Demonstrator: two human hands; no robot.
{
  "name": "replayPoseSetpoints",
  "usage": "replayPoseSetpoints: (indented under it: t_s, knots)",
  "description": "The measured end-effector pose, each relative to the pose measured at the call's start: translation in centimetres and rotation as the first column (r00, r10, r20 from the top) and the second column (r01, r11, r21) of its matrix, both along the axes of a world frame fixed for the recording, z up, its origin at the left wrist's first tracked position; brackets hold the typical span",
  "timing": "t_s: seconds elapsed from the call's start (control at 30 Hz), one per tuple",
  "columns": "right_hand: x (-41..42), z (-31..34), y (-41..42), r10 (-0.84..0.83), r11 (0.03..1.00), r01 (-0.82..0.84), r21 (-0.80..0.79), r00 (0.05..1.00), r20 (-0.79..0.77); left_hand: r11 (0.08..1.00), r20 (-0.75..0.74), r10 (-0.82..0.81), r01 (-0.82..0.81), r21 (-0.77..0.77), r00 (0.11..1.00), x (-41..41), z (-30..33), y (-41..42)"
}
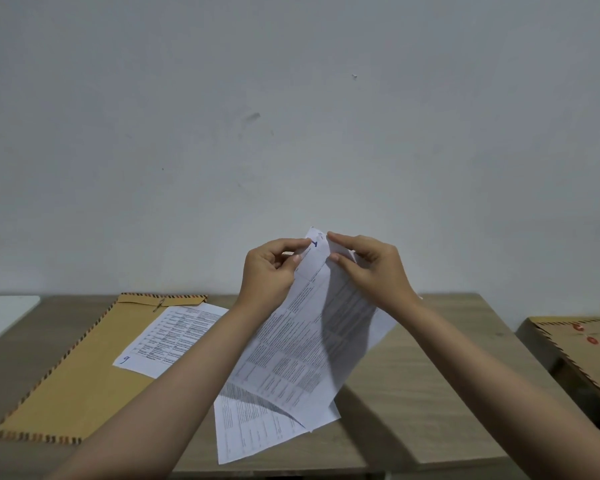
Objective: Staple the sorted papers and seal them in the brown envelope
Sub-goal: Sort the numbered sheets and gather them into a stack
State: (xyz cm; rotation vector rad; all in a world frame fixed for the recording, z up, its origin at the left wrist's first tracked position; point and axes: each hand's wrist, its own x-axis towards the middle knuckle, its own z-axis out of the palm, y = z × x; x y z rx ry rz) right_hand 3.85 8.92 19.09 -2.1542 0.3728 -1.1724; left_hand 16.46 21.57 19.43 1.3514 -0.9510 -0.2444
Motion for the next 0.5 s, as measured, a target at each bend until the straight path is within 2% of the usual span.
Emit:
replayPoseSetpoints:
  t_s: [0.27,0.4,0.5]
  knots:
    - [0.6,-0.1,0.5,-0.037,0.996,0.042,-0.083,0.998,0.057,1.000,0.013,-0.001,0.001,0.017,1.000,0.0,-0.1,0.0]
    - [0.9,0.6,1.1,-0.013,0.999,0.015,-0.040,0.999,0.049,1.000,0.043,-0.002,0.001,0.030,0.999,0.6,0.1,0.9]
    - [1.7,1.8,2.1,0.050,0.997,-0.052,0.062,0.998,0.035,0.999,0.117,0.006,-0.012,0.051,0.993,1.5,1.2,2.7]
